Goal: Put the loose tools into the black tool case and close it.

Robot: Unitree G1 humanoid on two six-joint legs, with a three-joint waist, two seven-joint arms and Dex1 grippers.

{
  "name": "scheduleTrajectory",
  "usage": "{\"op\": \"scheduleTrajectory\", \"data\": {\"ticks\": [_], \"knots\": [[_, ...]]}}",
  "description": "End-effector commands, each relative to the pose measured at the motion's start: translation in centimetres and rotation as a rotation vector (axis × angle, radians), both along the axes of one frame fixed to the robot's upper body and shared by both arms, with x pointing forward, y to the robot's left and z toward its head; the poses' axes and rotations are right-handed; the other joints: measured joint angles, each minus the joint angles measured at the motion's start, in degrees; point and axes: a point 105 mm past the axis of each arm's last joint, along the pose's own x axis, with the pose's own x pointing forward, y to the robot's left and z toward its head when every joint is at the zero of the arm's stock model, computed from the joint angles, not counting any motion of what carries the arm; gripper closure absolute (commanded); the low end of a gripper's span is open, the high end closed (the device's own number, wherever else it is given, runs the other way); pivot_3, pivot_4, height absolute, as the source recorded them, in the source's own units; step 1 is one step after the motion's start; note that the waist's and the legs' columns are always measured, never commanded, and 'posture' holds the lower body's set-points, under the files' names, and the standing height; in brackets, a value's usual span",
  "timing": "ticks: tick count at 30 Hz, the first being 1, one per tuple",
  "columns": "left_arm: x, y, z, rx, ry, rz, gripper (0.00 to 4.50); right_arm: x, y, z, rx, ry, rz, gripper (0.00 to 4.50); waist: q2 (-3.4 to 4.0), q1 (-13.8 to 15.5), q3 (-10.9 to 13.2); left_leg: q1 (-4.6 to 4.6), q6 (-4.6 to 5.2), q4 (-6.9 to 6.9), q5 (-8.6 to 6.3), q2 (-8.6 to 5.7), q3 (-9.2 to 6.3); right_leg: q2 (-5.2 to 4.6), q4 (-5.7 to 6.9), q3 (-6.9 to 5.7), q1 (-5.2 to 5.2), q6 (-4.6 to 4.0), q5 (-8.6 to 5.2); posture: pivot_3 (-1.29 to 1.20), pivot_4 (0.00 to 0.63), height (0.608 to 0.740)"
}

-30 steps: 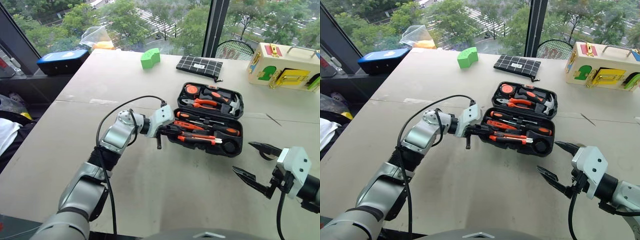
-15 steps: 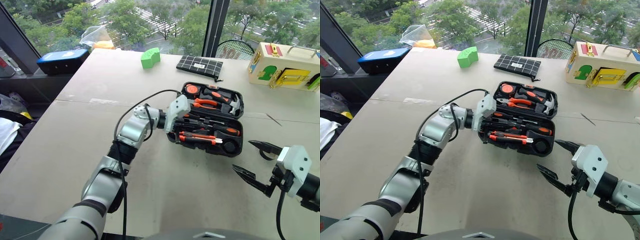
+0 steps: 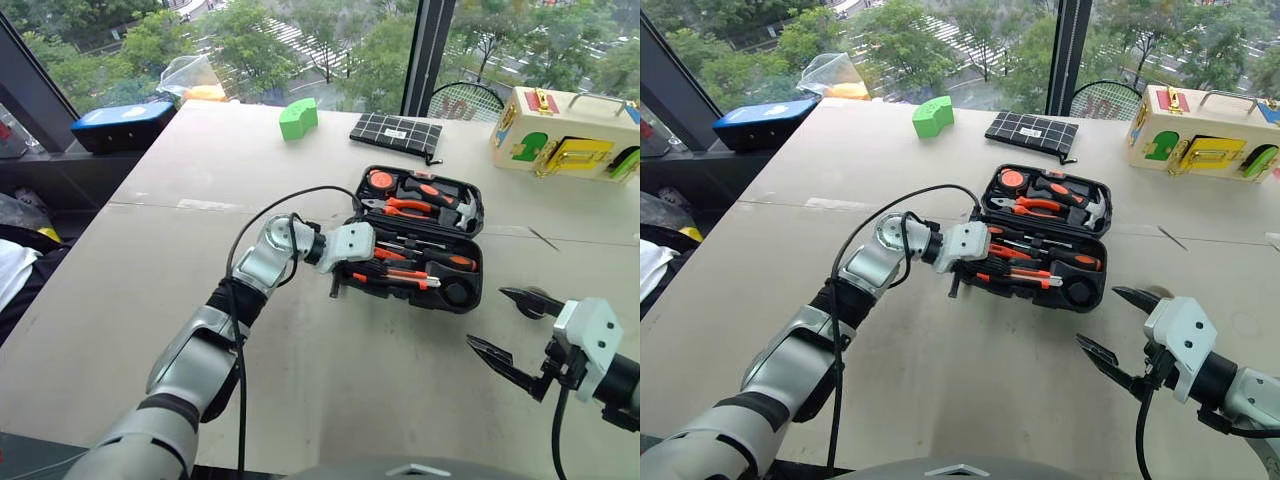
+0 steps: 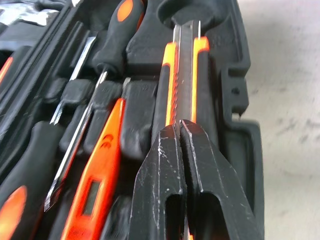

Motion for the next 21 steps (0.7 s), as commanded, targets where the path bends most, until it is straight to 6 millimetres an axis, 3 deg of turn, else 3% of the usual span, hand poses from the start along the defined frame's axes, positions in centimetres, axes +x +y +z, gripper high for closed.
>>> {"op": "scheduleTrajectory", "data": {"ticks": [1, 12, 21], "knots": [[0.1, 3.2, -4.1, 0.171, 0.065, 0.068, 4.41, 0.0, 0.4, 0.8, -0.002, -0.045, 0.018, 0.0, -0.02, -0.08, -0.11, 0.04, 0.0, 0.0, 0.0, 0.0, 0.0, 0.0, 0.01, 0.0, 0.02, 0.0, 0.0, 0.0, 0.15, 0.74], [-0.1, 4.8, -5.5, 0.297, -0.12, -0.062, 4.41, 0.2, 0.3, 0.8, -0.008, -0.045, 0.031, 0.0, 0.04, -0.37, -0.58, 0.13, 0.0, 0.02, 0.0, 0.0, 0.0, 0.01, 0.16, 0.02, 0.04, -0.01, 0.0, 0.0, 0.15, 0.74], [-0.8, 4.6, -6.0, 0.324, -0.144, -0.139, 4.41, 0.1, 0.4, 0.6, -0.006, -0.041, 0.032, 0.0, 0.19, -0.87, -0.82, 0.16, 0.0, 0.03, 0.0, 0.0, 0.0, 0.01, 0.19, 0.04, 0.06, -0.01, -0.01, 0.0, 0.15, 0.74]]}}
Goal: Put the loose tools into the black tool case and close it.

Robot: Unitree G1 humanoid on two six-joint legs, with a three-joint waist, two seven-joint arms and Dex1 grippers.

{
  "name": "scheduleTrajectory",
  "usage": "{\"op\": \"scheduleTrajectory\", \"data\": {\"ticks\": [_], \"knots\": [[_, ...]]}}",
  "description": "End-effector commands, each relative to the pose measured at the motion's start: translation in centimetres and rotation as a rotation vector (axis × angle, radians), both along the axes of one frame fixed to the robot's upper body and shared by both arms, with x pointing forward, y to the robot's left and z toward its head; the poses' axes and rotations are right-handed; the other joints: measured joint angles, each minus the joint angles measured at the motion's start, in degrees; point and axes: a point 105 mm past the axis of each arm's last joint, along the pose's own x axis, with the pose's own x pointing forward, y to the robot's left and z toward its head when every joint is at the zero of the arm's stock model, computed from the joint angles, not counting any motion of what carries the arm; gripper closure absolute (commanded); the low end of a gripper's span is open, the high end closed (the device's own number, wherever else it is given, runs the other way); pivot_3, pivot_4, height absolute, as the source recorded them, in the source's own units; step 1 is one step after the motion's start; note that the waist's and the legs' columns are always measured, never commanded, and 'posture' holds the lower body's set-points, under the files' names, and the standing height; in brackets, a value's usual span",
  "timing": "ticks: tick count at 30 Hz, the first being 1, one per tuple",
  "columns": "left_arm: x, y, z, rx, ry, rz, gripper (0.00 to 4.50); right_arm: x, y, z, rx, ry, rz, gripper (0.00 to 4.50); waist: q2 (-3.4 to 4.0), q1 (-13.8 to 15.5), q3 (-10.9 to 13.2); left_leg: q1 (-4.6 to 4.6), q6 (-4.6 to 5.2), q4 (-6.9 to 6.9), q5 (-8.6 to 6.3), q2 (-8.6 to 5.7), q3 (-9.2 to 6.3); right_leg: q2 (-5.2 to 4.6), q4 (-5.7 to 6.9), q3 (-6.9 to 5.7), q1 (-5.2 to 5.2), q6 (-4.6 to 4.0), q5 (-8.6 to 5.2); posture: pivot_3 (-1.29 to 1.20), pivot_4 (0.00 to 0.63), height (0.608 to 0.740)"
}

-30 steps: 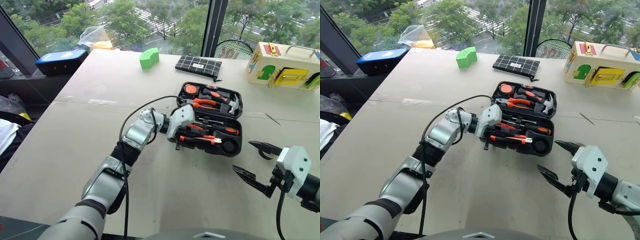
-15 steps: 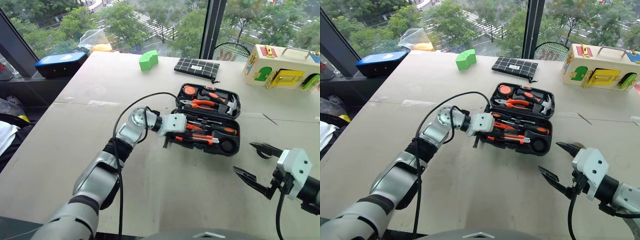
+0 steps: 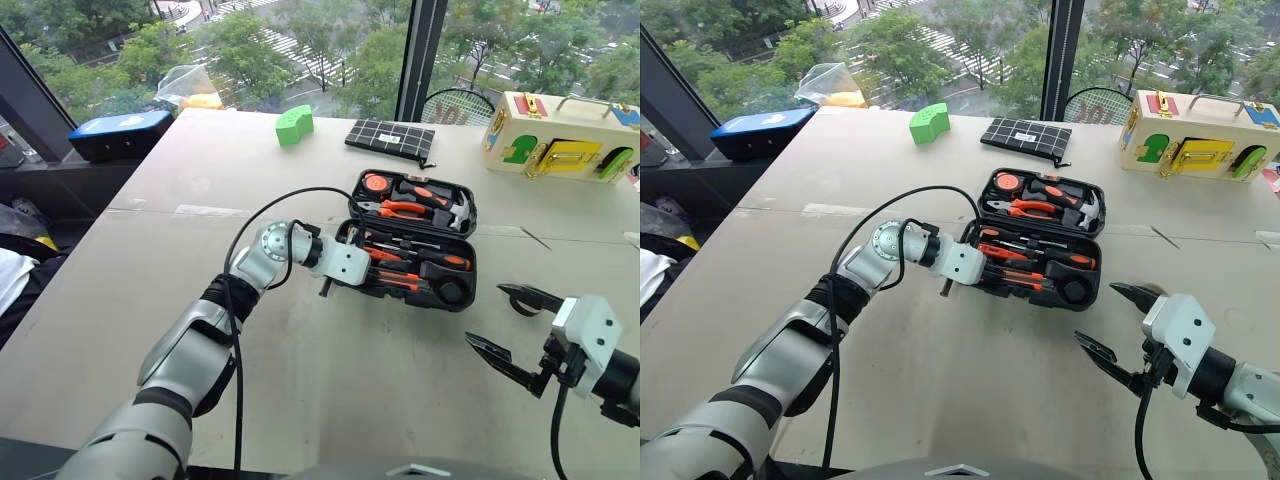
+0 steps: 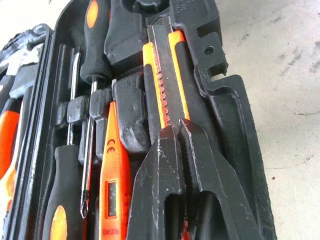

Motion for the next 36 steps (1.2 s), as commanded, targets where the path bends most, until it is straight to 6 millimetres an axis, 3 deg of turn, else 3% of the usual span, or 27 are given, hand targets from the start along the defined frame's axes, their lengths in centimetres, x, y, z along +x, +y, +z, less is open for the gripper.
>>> {"op": "scheduleTrajectory", "data": {"ticks": [1, 7, 13, 14, 16, 23, 29, 33, 36], "knots": [[-0.6, 3.5, -4.8, 0.186, 0.174, 0.114, 4.41, -0.1, 0.1, 0.4, -0.003, -0.027, 0.009, 0.0, 0.01, -0.05, -0.01, 0.0, 0.0, 0.0, 0.0, 0.0, -0.01, 0.0, 0.0, 0.0, 0.0, 0.0, 0.0, 0.0, 0.15, 0.74], [-0.4, 0.7, 2.5, -0.325, 0.54, 0.209, 4.41, 0.1, -0.5, 0.4, -0.013, -0.028, -0.049, 0.0, 0.16, -0.73, 0.23, -0.13, 0.01, -0.02, 0.0, 0.03, -0.01, 0.01, 0.04, -0.03, -0.12, -0.01, -0.01, 0.0, 0.15, 0.74], [-1.7, 1.8, 8.8, -0.577, 0.759, 0.248, 4.41, 1.5, -2.0, -0.7, -0.067, 0.008, -0.194, 0.0, 0.01, -0.39, 0.99, -0.37, 0.0, -0.05, 0.0, 0.04, -0.17, 0.04, 0.0, -0.15, -0.26, 0.0, -0.02, 0.0, 0.15, 0.74], [-2.3, 2.1, 9.4, -0.588, 0.777, 0.24, 4.19, 1.9, -2.3, -0.8, -0.074, 0.014, -0.218, 0.0, 0.02, -0.41, 1.0, -0.36, 0.0, -0.05, 0.0, 0.04, -0.16, 0.03, -0.02, -0.15, -0.24, 0.0, -0.02, 0.0, 0.15, 0.74], [-4.2, 2.5, 10.1, -0.572, 0.793, 0.209, 3.68, 2.8, -3.5, -1.4, -0.156, 0.04, -0.311, 0.0, 0.11, -0.59, 1.04, -0.33, 0.0, -0.05, 0.0, 0.04, -0.11, -0.02, -0.04, -0.14, -0.22, 0.01, -0.02, 0.0, 0.15, 0.74], [-8.3, 2.9, 9.6, -0.478, 0.735, 0.184, 0.36, 3.9, -6.3, -3.8, -0.252, 0.298, -0.428, 0.0, 0.02, -0.2, 1.15, -0.27, -0.01, -0.09, 0.01, 0.02, -0.02, -0.06, -0.09, -0.06, -0.2, -0.01, -0.03, 0.0, 0.15, 0.74], [-9.3, 2.9, 8.8, -0.456, 0.696, 0.184, 0.36, 6.0, -7.5, -4.7, -0.247, 0.372, -0.517, 0.0, -0.02, -0.15, 1.18, -0.28, 0.0, -0.1, 0.0, -0.01, 0.02, -0.09, -0.17, -0.03, -0.2, -0.01, -0.03, 0.0, 0.15, 0.74], [-10.1, 3.1, 8.3, -0.427, 0.649, 0.15, 0.3, 6.5, -8.0, -5.1, -0.244, 0.42, -0.535, 1.17, 0.0, -0.22, 1.19, -0.28, 0.0, -0.22, 0.0, -0.01, 0.0, -0.08, -0.24, -0.05, -0.22, -0.01, -0.03, 0.0, 0.15, 0.74], [-10.7, 3.1, 8.4, -0.421, 0.624, 0.117, 0.3, 7.0, -8.2, -5.1, -0.242, 0.431, -0.542, 2.72, 0.02, -0.24, 1.2, -0.29, 0.0, -0.25, 0.0, -0.01, 0.02, -0.09, -0.32, -0.04, -0.21, -0.01, -0.03, 0.0, 0.15, 0.74]]}}
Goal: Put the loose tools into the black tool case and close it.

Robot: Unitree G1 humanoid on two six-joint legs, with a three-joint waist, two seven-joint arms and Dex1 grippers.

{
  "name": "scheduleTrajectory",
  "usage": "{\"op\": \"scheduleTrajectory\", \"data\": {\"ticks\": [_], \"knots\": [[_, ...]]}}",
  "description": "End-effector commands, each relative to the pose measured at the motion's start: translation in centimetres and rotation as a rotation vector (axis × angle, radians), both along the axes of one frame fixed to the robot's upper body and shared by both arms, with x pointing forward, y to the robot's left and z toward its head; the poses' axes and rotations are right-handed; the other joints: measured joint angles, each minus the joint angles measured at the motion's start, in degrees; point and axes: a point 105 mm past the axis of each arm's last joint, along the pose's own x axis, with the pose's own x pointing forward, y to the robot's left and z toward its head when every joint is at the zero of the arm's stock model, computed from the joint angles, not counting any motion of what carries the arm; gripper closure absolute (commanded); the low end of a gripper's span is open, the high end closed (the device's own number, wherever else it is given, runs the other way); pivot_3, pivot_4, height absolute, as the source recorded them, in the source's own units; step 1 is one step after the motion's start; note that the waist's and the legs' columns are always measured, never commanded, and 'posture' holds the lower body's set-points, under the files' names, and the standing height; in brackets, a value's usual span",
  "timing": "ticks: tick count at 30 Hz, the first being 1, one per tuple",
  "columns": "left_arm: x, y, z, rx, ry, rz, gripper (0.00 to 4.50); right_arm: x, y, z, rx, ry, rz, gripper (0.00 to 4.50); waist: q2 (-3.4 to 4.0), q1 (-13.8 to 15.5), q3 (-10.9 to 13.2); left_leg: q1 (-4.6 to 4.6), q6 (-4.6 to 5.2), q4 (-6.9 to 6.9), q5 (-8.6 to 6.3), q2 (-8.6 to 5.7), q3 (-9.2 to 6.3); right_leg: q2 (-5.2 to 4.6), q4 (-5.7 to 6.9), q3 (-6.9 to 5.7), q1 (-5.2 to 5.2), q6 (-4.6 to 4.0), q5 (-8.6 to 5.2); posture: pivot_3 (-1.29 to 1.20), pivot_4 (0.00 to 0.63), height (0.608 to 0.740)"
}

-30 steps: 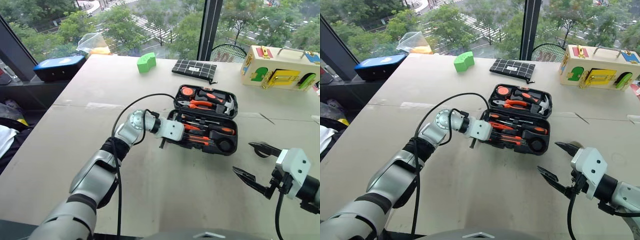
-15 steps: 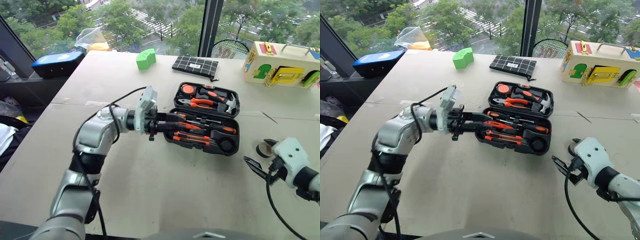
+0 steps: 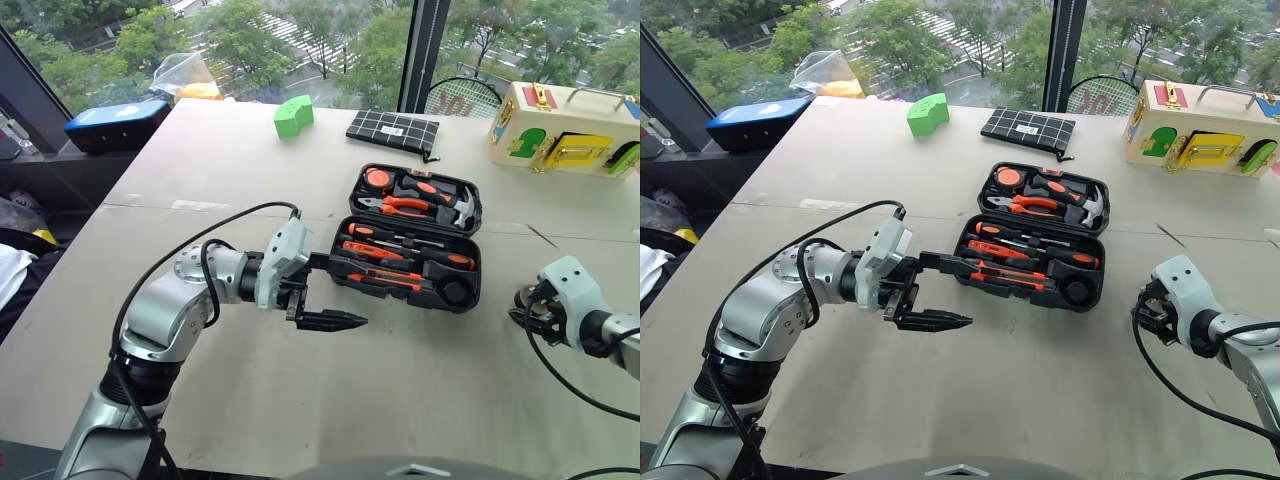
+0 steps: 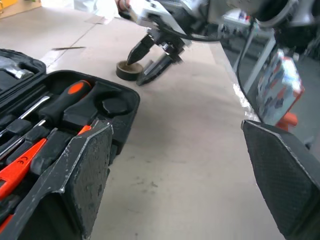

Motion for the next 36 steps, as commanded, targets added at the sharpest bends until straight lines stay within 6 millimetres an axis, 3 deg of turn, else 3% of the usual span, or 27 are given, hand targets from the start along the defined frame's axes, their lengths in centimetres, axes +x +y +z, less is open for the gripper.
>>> {"op": "scheduleTrajectory", "data": {"ticks": [1, 4, 7, 9, 11, 14, 17, 27, 36], "knots": [[-1.1, -0.4, 0.9, -0.01, -0.083, -0.058, 0.3, 0.6, -0.3, 0.9, -0.013, -0.022, 0.006, 3.03, 0.02, 0.01, 0.01, -0.02, 0.0, 0.0, 0.0, 0.0, 0.02, -0.01, -0.01, 0.0, 0.0, 0.0, 0.0, 0.0, 0.15, 0.74], [-1.1, -0.5, 0.8, -0.019, -0.082, -0.053, 0.3, 0.7, 0.1, 1.8, -0.008, -0.041, 0.036, 4.48, 0.02, 0.04, 0.01, -0.02, 0.0, 0.0, 0.0, 0.0, 0.02, -0.01, -0.03, 0.0, 0.0, 0.01, 0.0, 0.0, 0.15, 0.74], [-0.7, -0.5, 0.9, -0.048, -0.072, -0.009, 0.3, 0.8, 1.5, 3.5, 0.029, -0.087, 0.119, 4.48, 0.02, -0.04, 0.01, -0.02, 0.0, 0.0, 0.0, 0.0, 0.01, -0.01, -0.03, 0.0, 0.0, 0.01, 0.0, 0.0, 0.15, 0.74], [0.2, -0.5, 1.5, -0.137, -0.097, 0.088, 0.3, 0.5, 3.8, 5.2, 0.079, -0.108, 0.228, 4.48, 0.1, -0.25, 0.05, -0.02, 0.0, 0.0, 0.0, 0.0, 0.0, 0.0, -0.03, 0.0, 0.01, 0.01, 0.01, 0.0, 0.15, 0.74], [-0.1, 0.1, 1.6, -0.16, -0.063, 0.06, 0.3, 0.3, 6.5, 6.5, 0.103, -0.127, 0.352, 4.48, 0.08, -0.31, 0.06, -0.02, 0.01, 0.0, 0.0, 0.01, -0.02, 0.0, 0.01, -0.01, 0.0, 0.02, 0.01, 0.0, 0.15, 0.74], [0.5, 1.1, 1.9, -0.174, -0.003, 0.095, 0.3, 0.3, 9.6, 6.9, 0.104, -0.119, 0.478, 4.48, 0.07, -0.63, 0.13, 0.0, 0.0, 0.0, 0.0, 0.04, -0.03, 0.03, 0.03, -0.02, -0.01, 0.01, 0.01, 0.0, 0.15, 0.74], [0.2, 1.3, 1.7, -0.153, -0.009, 0.083, 0.3, 0.2, 11.3, 6.1, 0.088, -0.062, 0.543, 4.48, -0.05, -0.29, 0.09, 0.05, 0.0, -0.04, 0.0, 0.05, -0.07, 0.03, 0.01, -0.07, -0.03, 0.0, 0.01, 0.0, 0.15, 0.74], [-0.3, 1.4, 1.4, -0.156, 0.006, 0.128, 0.3, 0.5, 10.8, 3.2, 0.019, 0.07, 0.546, 4.48, -0.06, 0.06, 0.1, -0.07, 0.0, -0.08, 0.0, -0.01, -0.08, -0.12, -0.26, -0.11, -0.03, 0.02, 0.02, 0.0, 0.15, 0.74], [0.2, 1.7, 1.0, -0.152, 0.0, 0.153, 0.3, 0.9, 10.1, 2.5, -0.003, 0.102, 0.526, 4.48, -0.09, -0.11, 0.08, -0.05, 0.0, -0.1, 0.0, -0.01, -0.07, -0.11, -0.26, -0.1, -0.02, 0.01, 0.02, 0.0, 0.15, 0.74]]}}
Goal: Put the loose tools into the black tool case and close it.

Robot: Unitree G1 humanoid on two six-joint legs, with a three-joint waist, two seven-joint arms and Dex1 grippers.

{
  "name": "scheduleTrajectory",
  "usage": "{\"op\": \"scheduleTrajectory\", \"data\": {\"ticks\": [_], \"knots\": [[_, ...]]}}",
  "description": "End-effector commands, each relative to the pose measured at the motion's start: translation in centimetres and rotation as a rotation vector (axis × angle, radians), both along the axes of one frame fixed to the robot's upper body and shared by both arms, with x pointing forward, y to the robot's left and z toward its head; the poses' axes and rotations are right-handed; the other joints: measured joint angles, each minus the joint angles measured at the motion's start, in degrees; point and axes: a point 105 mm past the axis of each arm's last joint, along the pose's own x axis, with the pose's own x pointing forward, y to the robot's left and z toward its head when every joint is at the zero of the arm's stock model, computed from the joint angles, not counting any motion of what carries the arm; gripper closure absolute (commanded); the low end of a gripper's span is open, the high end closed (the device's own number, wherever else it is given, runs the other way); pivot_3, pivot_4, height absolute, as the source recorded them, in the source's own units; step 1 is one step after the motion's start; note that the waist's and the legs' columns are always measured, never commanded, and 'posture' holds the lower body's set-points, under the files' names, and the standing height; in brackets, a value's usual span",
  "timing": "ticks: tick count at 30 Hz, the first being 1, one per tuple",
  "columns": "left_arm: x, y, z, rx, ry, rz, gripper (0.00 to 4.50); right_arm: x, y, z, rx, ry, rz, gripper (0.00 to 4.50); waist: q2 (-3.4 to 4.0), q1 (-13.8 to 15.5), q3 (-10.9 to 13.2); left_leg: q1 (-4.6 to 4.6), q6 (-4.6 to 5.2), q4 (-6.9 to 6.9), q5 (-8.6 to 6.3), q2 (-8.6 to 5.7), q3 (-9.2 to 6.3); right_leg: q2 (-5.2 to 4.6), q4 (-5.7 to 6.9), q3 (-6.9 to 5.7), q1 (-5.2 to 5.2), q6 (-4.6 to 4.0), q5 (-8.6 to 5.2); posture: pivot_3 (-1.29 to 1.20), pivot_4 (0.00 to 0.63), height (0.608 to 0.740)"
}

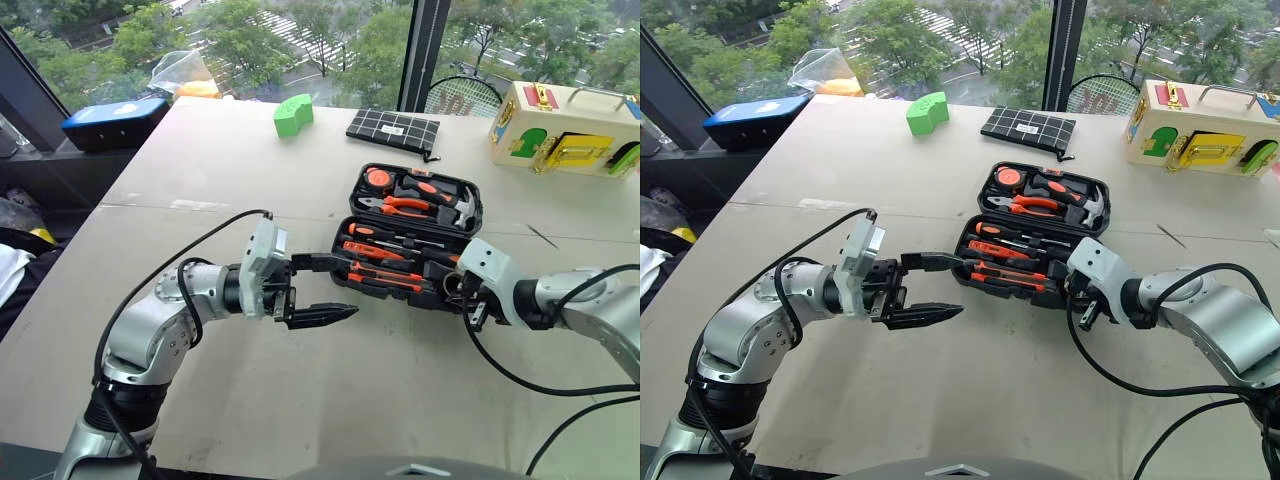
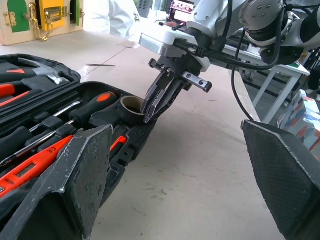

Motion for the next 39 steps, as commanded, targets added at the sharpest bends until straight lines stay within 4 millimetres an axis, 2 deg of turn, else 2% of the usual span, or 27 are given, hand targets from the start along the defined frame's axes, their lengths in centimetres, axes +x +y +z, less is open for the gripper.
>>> {"op": "scheduleTrajectory", "data": {"ticks": [1, 4, 7, 8, 9, 13, 15, 19, 23, 27, 30, 34, 35, 36, 37, 39], "knots": [[0.1, 0.3, 0.7, -0.007, -0.045, 0.005, 0.3, -0.3, -0.3, -0.3, -0.02, 0.027, 0.009, 4.48, 0.0, 0.01, 0.0, 0.0, 0.0, 0.0, 0.0, 0.0, 0.0, 0.0, 0.0, 0.0, 0.0, 0.0, 0.0, 0.0, 0.15, 0.74], [0.4, 0.4, 0.5, -0.007, -0.039, 0.014, 0.3, -0.6, -0.1, 0.0, -0.004, 0.032, 0.03, 3.58, 0.0, 0.08, 0.0, 0.0, 0.0, 0.0, 0.0, 0.0, 0.01, 0.0, 0.0, 0.0, 0.0, 0.0, 0.0, 0.0, 0.15, 0.74], [1.0, 0.7, 0.5, -0.018, -0.021, 0.042, 0.3, -0.9, 0.1, 0.9, 0.032, 0.018, 0.046, 2.29, 0.0, 0.06, 0.0, 0.0, 0.0, -0.03, 0.0, 0.0, 0.0, 0.0, -0.01, -0.02, -0.01, 0.0, 0.0, 0.0, 0.15, 0.74], [1.3, 0.9, 0.5, -0.021, -0.015, 0.053, 0.3, -1.1, 0.2, 1.4, 0.055, 0.017, 0.054, 1.71, 0.0, 0.08, 0.0, 0.0, 0.0, -0.07, 0.0, 0.0, -0.01, 0.01, -0.01, -0.02, -0.01, 0.0, 0.0, 0.0, 0.15, 0.74], [1.7, 1.0, 0.5, -0.027, -0.008, 0.074, 0.3, -1.4, 0.3, 1.9, 0.087, 0.018, 0.061, 1.45, 0.0, 0.13, 0.01, 0.0, 0.0, -0.1, 0.0, 0.0, -0.02, 0.01, -0.02, -0.05, -0.01, 0.0, 0.0, 0.0, 0.15, 0.74], [3.5, 1.4, 0.5, -0.058, 0.032, 0.182, 0.3, -1.3, 0.4, 3.6, 0.198, -0.032, 0.044, 1.45, 0.04, 0.07, 0.03, -0.03, 0.0, -0.11, 0.0, 0.0, -0.03, 0.02, 0.0, -0.06, 0.01, 0.01, 0.0, 0.0, 0.15, 0.74], [5.7, 1.8, 0.5, -0.063, 0.021, 0.322, 0.3, 0.5, -0.3, 4.9, 0.228, -0.144, -0.037, 1.45, 0.02, -0.03, 0.02, -0.02, 0.0, -0.09, 0.0, 0.0, -0.03, 0.02, 0.0, -0.03, 0.02, 0.02, 0.01, 0.0, 0.15, 0.74], [11.9, 2.8, 0.6, -0.038, 0.118, 0.663, 0.3, 5.2, -2.4, 7.1, 0.292, -0.322, -0.28, 1.45, -0.04, -0.05, 0.09, 0.01, 0.0, 0.13, 0.0, -0.05, -0.03, 0.04, 0.23, -0.04, 0.0, 0.03, 0.02, 0.0, 0.15, 0.74], [16.2, 2.0, 0.6, -0.009, 0.221, 0.813, 0.3, 9.1, -4.4, 5.9, 0.275, -0.306, -0.504, 1.45, -0.2, 0.24, 0.1, -0.06, 0.0, 0.22, 0.01, -0.12, -0.11, 0.04, 0.34, -0.08, -0.05, 0.05, 0.03, 0.0, 0.15, 0.74], [20.0, 0.0, 0.2, 0.026, 0.28, 0.861, 0.3, 13.4, -6.4, 4.6, 0.3, -0.27, -0.717, 1.45, -0.18, 0.07, 0.11, -0.05, -0.02, 0.15, 0.02, -0.15, -0.06, 0.03, 0.52, -0.05, -0.18, 0.05, 0.03, 0.0, 0.15, 0.74], [21.6, -1.2, -0.6, 0.105, 0.259, 0.872, 0.3, 15.2, -7.6, 3.9, 0.277, -0.257, -0.8, 1.45, -0.13, -0.08, 0.14, -0.2, -0.21, 0.06, 0.14, -0.18, -0.05, 0.03, 0.56, -0.06, -0.4, 0.04, 0.03, 0.0, 0.15, 0.74], [22.1, -2.3, -1.7, 0.159, 0.274, 0.868, 0.3, 16.3, -8.2, 2.8, 0.271, -0.198, -0.837, 1.45, -0.12, -0.49, 0.12, -0.38, -0.27, -0.23, 0.17, -0.19, 0.03, 0.02, 0.65, -0.04, -0.66, 0.04, 0.04, 0.0, 0.15, 0.74], [22.1, -2.5, -1.8, 0.157, 0.29, 0.865, 0.84, 16.4, -8.2, 2.7, 0.281, -0.183, -0.835, 1.62, -0.12, -0.49, 0.11, -0.47, -0.28, -0.23, 0.18, -0.19, 0.03, 0.02, 0.68, -0.04, -0.76, 0.04, 0.04, 0.0, 0.15, 0.74], [22.1, -2.6, -1.9, 0.151, 0.303, 0.863, 1.04, 16.5, -8.2, 2.6, 0.292, -0.174, -0.831, 1.89, -0.13, -0.49, 0.11, -0.53, -0.28, -0.23, 0.18, -0.19, -0.01, 0.02, 0.69, -0.06, -0.8, 0.04, 0.04, 0.0, 0.15, 0.74], [22.0, -2.8, -2.0, 0.15, 0.317, 0.856, 1.56, 16.5, -8.0, 2.7, 0.319, -0.159, -0.819, 2.11, -0.13, -0.49, 0.1, -0.56, -0.28, -0.22, 0.18, -0.18, -0.01, 0.02, 0.72, -0.06, -0.83, 0.05, 0.04, 0.0, 0.15, 0.74], [21.8, -3.2, -2.0, 0.127, 0.347, 0.823, 2.37, 16.3, -7.5, 2.8, 0.371, -0.131, -0.795, 2.94, -0.13, -0.45, 0.1, -0.65, -0.29, -0.14, 0.19, -0.18, -0.02, 0.02, 0.72, -0.07, -0.87, 0.05, 0.05, 0.0, 0.15, 0.74]]}}
